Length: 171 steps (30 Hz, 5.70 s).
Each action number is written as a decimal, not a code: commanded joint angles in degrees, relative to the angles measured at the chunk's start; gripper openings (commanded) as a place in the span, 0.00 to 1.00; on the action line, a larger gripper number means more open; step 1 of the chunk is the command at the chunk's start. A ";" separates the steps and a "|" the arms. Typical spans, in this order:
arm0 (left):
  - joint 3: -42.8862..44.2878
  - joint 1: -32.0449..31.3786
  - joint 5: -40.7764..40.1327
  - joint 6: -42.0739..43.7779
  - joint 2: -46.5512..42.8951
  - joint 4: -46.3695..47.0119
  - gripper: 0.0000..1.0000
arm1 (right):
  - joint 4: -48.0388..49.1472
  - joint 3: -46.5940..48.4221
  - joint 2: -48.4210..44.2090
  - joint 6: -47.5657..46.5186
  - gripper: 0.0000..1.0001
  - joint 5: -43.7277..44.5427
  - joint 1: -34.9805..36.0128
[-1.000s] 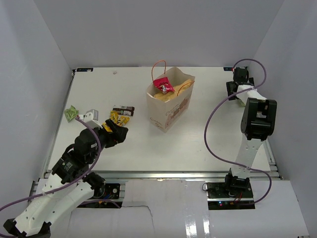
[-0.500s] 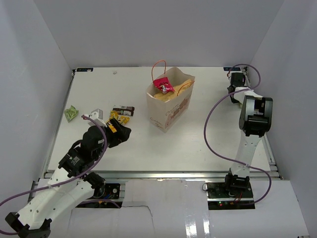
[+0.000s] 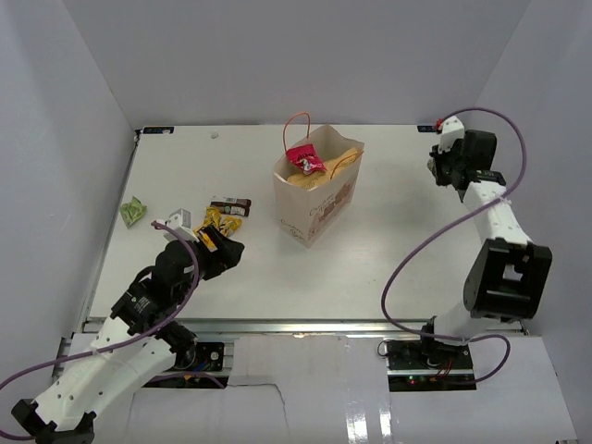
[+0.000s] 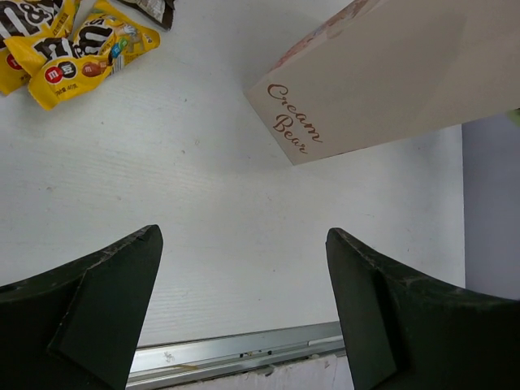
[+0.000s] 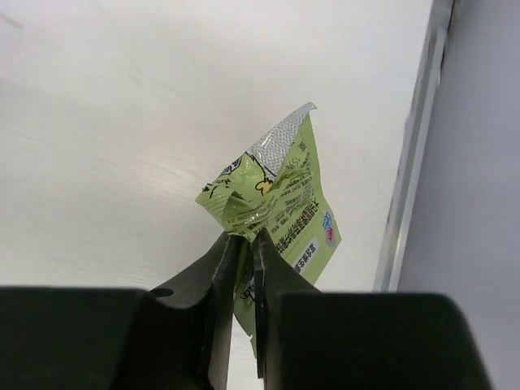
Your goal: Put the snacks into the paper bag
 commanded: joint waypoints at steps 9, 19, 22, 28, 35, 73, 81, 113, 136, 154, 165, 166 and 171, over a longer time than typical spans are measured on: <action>-0.65 -0.01 -1.70 -3.32 4.01 -0.18 0.94 | 16.07 14.95 -14.05 33.33 0.08 -52.61 5.85; 1.72 -0.01 -4.17 -5.96 6.30 -4.14 0.94 | 31.41 19.17 -5.52 53.43 0.08 -55.19 19.83; 1.73 -0.01 -3.99 -7.01 5.34 -5.63 0.94 | 30.64 18.64 -3.85 52.56 0.08 -53.35 20.54; 1.20 -0.01 -4.34 -8.51 3.40 -7.57 0.94 | 24.76 20.22 -0.69 47.20 0.08 -49.83 20.36; 2.25 -0.01 -5.66 -8.77 4.72 -8.97 0.94 | 17.64 21.63 0.99 40.70 0.11 -45.26 20.45; 20.36 24.86 6.81 -13.69 51.29 -5.37 0.97 | 2.51 -1.30 -16.67 17.76 0.35 -36.20 8.41; 20.97 28.99 10.95 -24.67 59.81 -2.64 0.86 | 1.46 -9.92 -21.42 16.00 0.35 -38.40 5.78; 25.44 27.77 40.13 8.36 32.67 23.54 0.00 | -0.74 -15.28 -26.17 14.68 0.35 -41.13 2.43; 62.97 1.23 9.80 14.43 65.08 18.20 0.27 | -1.36 -17.13 -29.95 14.33 0.35 -40.07 1.47; 45.35 8.67 -0.14 9.87 45.36 10.19 0.64 | -2.14 -18.44 -30.39 12.84 0.35 -39.28 0.15; 21.58 30.04 9.72 -7.26 45.21 8.87 0.86 | -2.50 -19.50 -30.04 12.57 0.35 -39.02 -0.29; 22.55 30.40 9.89 -7.10 46.98 8.35 0.86 | -2.59 -19.50 -30.04 12.57 0.35 -38.93 -0.29; 33.52 30.32 16.66 23.15 62.27 4.85 0.82 | -2.59 -19.86 -30.56 12.48 0.35 -38.67 -0.38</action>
